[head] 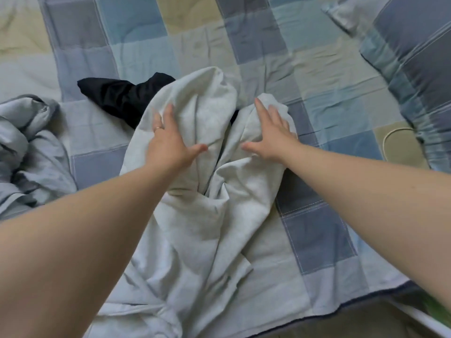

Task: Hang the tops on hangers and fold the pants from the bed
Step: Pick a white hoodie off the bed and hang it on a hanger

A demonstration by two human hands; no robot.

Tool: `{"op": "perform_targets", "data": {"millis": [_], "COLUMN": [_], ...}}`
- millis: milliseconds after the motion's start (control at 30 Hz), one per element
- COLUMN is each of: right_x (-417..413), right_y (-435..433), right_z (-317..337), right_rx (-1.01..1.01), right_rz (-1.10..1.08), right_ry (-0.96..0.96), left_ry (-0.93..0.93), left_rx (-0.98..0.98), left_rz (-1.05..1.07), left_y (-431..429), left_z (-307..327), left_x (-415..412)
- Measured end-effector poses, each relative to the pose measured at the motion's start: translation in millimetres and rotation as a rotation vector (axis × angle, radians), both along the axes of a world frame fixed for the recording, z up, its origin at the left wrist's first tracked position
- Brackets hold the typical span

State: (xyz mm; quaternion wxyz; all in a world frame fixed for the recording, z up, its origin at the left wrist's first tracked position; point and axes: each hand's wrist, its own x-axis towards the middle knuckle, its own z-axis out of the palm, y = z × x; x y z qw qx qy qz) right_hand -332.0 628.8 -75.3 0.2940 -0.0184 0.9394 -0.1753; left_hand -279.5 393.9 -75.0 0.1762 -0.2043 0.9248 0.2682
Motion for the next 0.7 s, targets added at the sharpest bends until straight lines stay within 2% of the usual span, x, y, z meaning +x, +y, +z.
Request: {"op": "perform_targets", "data": {"millis": [133,200,300,400,567,633,700], "right_x": [-9,5,44,93,157,170,177], "right_y": [2,1,0,4,20,24,26], "right_z": [-4,1,15,33,51,56,59], "right_rx": [0.053,0.017,-0.089,-0.131,0.050,0.147,0.163], "right_rz": [-0.010,-0.056,-0.092,-0.097,-0.035,-0.011,-0.052], "right_ry": [-0.085,-0.111,-0.016,0.011,-0.115,-0.249,-0.289], "left_ry": [-0.078,-0.074,-0.046,-0.133,-0.306,-0.438,-0.537], "left_rx": [0.057,0.075,0.028,-0.043,-0.148,-0.166,-0.126], "left_rz": [0.028,0.056,0.142,0.208,0.364,0.349,0.276], "left_y": [-6,-8,-20,-49,-100,-112,-115], "left_z": [-5,-3,3,11,41,53,62], "left_x": [13,33,73,124,194,207,209]}}
